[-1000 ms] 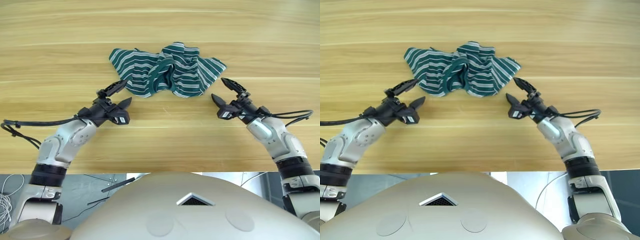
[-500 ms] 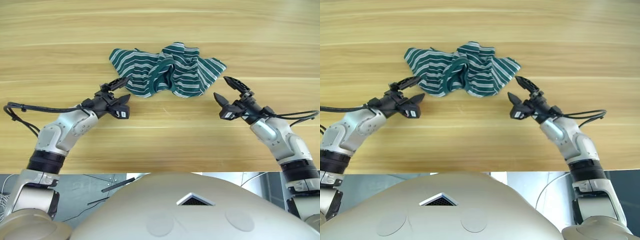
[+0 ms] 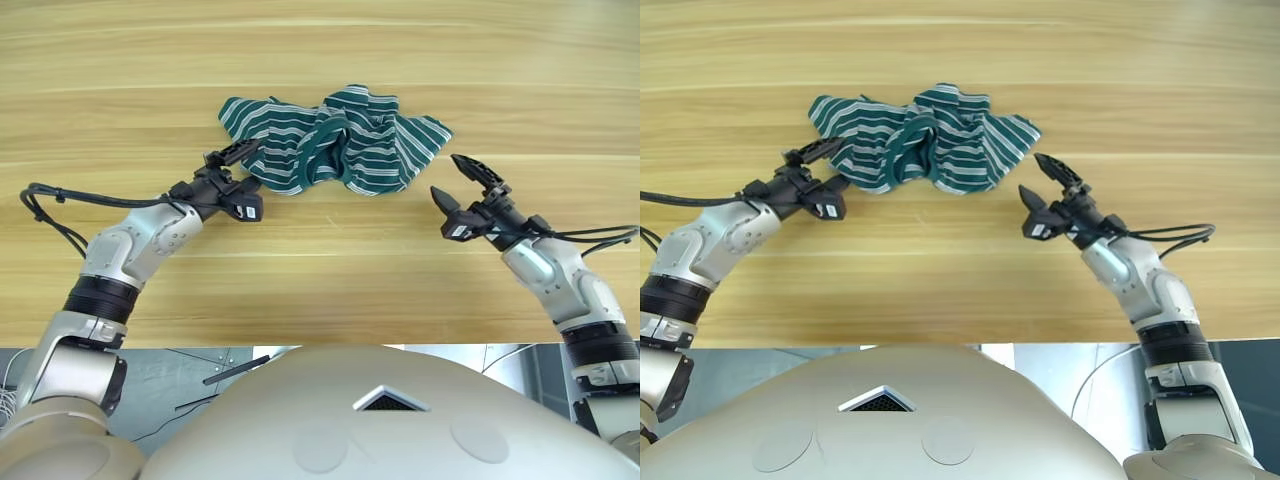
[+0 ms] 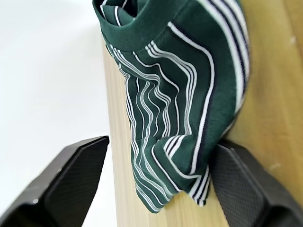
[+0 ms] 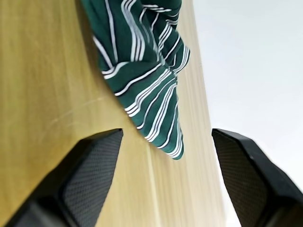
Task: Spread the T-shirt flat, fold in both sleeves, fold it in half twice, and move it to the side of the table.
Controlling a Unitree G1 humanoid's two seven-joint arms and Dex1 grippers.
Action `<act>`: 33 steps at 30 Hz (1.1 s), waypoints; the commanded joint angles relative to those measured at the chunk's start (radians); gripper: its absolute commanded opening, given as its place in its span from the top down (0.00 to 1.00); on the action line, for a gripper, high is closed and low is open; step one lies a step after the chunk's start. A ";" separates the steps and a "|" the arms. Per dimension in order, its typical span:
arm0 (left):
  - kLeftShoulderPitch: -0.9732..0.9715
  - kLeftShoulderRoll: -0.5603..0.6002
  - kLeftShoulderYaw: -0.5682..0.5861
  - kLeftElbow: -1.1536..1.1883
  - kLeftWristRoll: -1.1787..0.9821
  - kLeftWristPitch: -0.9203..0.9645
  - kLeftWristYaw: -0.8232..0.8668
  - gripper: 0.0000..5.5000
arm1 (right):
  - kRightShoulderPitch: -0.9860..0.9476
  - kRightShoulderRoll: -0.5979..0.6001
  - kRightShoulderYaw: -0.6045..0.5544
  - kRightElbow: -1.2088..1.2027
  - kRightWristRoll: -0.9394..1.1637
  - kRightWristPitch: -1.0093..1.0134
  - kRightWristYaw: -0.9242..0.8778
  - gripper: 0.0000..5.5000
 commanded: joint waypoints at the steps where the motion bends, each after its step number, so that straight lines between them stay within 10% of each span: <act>1: 0.020 -0.018 -0.053 0.039 0.023 0.007 -0.017 0.43 | -0.015 0.001 0.022 0.021 0.010 -0.007 0.014 0.37; 21: 0.036 -0.029 -0.081 0.031 0.017 0.054 -0.002 0.98 | -0.162 -0.013 0.197 0.169 -0.058 -0.048 0.081 0.37; 33: 0.024 -0.034 -0.095 0.052 0.014 0.064 0.013 1.00 | -0.319 0.059 0.285 0.410 -0.082 -0.088 -0.041 0.37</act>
